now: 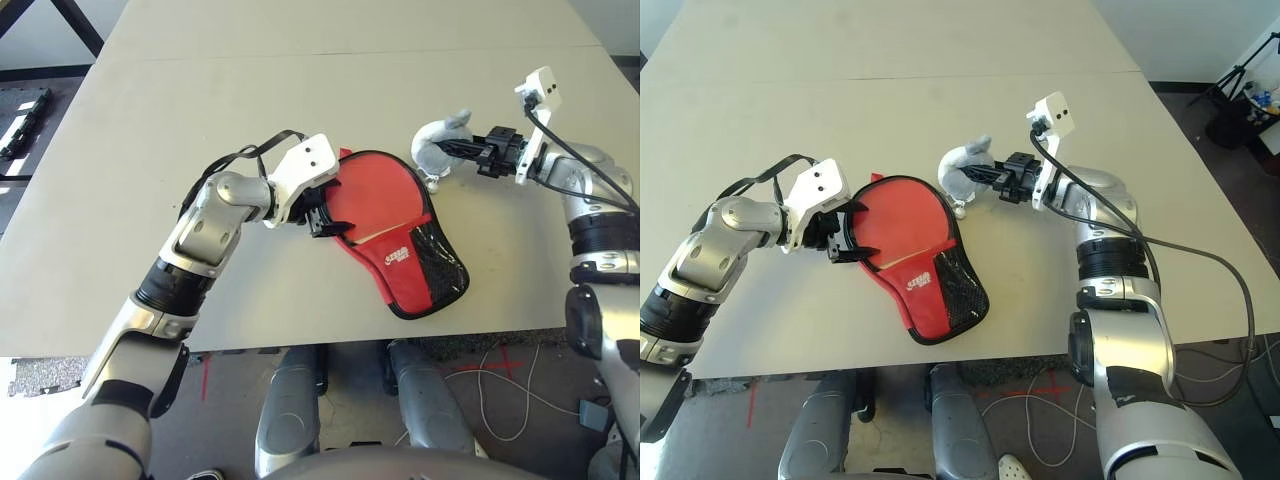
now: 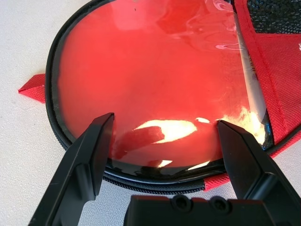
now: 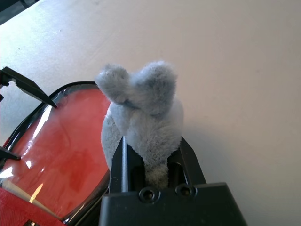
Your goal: Store the ping-pong paddle in its case and zip it.
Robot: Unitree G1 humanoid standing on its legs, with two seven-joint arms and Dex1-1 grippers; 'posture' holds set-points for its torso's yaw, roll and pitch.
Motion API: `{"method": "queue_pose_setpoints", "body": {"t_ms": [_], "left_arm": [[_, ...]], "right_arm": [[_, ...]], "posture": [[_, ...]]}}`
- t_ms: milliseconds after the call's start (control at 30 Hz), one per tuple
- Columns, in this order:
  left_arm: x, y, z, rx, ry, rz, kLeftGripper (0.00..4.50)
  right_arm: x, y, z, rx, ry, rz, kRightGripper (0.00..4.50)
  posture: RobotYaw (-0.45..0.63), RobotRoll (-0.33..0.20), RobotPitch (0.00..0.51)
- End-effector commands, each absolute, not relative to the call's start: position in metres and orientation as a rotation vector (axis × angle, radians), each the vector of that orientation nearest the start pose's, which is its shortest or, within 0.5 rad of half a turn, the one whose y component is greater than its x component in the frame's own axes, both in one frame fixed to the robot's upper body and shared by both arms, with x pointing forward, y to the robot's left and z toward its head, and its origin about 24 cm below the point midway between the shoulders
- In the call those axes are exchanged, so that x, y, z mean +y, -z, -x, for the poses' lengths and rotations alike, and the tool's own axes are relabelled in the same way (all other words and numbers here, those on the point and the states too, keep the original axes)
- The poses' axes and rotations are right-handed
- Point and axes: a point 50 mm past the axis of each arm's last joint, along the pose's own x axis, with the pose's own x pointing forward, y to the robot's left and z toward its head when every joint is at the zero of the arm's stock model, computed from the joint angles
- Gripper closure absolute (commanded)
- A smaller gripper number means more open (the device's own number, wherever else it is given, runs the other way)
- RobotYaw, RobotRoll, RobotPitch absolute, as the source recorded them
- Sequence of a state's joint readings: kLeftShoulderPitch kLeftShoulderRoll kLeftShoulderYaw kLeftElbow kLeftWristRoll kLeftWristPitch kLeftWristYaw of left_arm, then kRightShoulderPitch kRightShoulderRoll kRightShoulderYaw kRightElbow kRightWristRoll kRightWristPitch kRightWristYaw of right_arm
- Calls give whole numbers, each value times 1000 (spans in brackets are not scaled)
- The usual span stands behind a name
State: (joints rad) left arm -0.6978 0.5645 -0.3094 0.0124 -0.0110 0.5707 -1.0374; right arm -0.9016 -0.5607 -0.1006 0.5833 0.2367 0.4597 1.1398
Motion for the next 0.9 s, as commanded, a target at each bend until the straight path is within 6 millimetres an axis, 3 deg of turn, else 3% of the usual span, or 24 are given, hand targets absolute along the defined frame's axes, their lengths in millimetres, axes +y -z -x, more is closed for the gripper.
{"method": "queue_pose_setpoints", "body": {"t_ms": [33,400,900], "left_arm": [[127,-122,-315,481,1140,-653,0],[124,-119,-318,528,1146,-640,0],[118,-118,-318,537,1165,-631,0]], "right_arm": [[-216,-199,-360,146,-942,80,4239],[-227,-203,-338,156,-1044,103,4240],[-241,-184,-294,411,-1249,107,4249]], "posture": [[-32,0,299],[-32,0,305],[-51,0,305]]}}
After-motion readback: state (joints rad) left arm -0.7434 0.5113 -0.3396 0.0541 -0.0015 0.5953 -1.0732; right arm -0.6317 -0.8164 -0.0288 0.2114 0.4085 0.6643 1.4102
